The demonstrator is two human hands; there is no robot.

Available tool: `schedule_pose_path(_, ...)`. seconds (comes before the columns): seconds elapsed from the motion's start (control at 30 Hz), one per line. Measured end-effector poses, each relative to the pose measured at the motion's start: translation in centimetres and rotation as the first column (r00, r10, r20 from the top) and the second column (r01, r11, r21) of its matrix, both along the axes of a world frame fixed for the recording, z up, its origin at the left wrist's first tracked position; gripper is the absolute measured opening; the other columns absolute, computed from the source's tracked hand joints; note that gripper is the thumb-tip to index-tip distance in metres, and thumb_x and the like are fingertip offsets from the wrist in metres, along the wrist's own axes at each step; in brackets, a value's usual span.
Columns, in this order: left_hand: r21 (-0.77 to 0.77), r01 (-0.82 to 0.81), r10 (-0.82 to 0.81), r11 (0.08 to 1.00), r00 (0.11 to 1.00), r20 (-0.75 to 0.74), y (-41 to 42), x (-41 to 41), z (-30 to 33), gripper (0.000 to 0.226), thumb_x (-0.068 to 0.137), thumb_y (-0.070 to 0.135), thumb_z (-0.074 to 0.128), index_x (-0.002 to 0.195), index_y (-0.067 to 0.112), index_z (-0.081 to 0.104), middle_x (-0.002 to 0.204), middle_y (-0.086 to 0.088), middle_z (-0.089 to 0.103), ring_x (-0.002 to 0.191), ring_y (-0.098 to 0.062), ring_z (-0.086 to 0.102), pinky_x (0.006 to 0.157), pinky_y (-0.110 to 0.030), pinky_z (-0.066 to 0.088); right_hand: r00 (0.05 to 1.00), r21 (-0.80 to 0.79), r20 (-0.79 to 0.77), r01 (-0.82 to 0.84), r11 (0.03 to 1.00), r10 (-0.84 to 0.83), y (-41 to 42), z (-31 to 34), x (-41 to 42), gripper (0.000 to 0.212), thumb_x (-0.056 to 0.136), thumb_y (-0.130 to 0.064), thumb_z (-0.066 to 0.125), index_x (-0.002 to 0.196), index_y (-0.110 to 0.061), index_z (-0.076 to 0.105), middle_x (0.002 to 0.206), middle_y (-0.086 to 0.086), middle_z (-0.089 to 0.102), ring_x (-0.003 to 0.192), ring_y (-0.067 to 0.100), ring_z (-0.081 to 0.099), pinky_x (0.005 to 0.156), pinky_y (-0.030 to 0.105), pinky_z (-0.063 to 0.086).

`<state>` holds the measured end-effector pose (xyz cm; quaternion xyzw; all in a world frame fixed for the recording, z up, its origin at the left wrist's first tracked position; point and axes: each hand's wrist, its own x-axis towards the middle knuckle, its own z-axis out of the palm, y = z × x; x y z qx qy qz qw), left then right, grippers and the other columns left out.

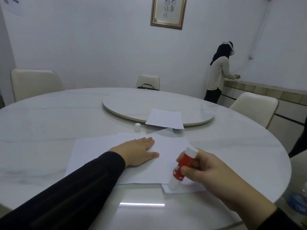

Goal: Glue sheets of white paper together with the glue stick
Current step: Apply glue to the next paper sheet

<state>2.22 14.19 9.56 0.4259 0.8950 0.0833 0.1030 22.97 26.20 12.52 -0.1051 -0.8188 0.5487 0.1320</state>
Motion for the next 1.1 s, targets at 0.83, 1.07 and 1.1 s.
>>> schedule_pose_path(0.83, 0.076, -0.04, 0.06, 0.996, 0.957, -0.284, -3.2, 2.2, 0.8, 0.045, 0.088, 0.058, 0.037, 0.126, 0.036, 0.049, 0.114, 0.0, 0.042, 0.109, -0.021, 0.036, 0.091, -0.032, 0.028, 0.928, -0.521, -0.048, 0.292, 0.802, -0.369, 3.6, 0.4, -12.3, 0.025, 0.089, -0.01, 0.062, 0.113, -0.007, 0.066, 0.089, 0.003, 0.065, 0.076, 0.013, 0.054, 0.067, 0.023, 0.038)
schedule_pose_path(1.07, 0.103, -0.043, 0.075, 0.994, 0.938, -0.339, -2.6, 3.1, 0.2, 0.053, 0.086, 0.061, 0.033, 0.127, 0.03, 0.048, 0.104, -0.002, 0.036, 0.107, -0.022, 0.033, 0.091, -0.038, 0.028, 0.968, -0.116, -0.082, 0.228, 0.967, -0.238, 0.2, 1.8, -19.6, 0.016, 0.088, -0.012, 0.062, 0.103, -0.01, 0.058, 0.09, 0.003, 0.067, 0.078, 0.013, 0.063, 0.066, 0.024, 0.049)
schedule_pose_path(1.1, 0.112, -0.04, 0.074, 0.993, 0.943, -0.324, -2.7, 3.1, 0.3, 0.054, 0.087, 0.06, 0.032, 0.129, 0.03, 0.046, 0.102, -0.002, 0.034, 0.106, -0.021, 0.032, 0.091, -0.038, 0.028, 0.964, -0.016, -0.069, 0.254, 0.967, -0.255, 0.0, 1.0, -20.6, 0.014, 0.087, -0.013, 0.062, 0.1, -0.013, 0.057, 0.086, -0.001, 0.065, 0.074, 0.008, 0.061, 0.061, 0.022, 0.046)
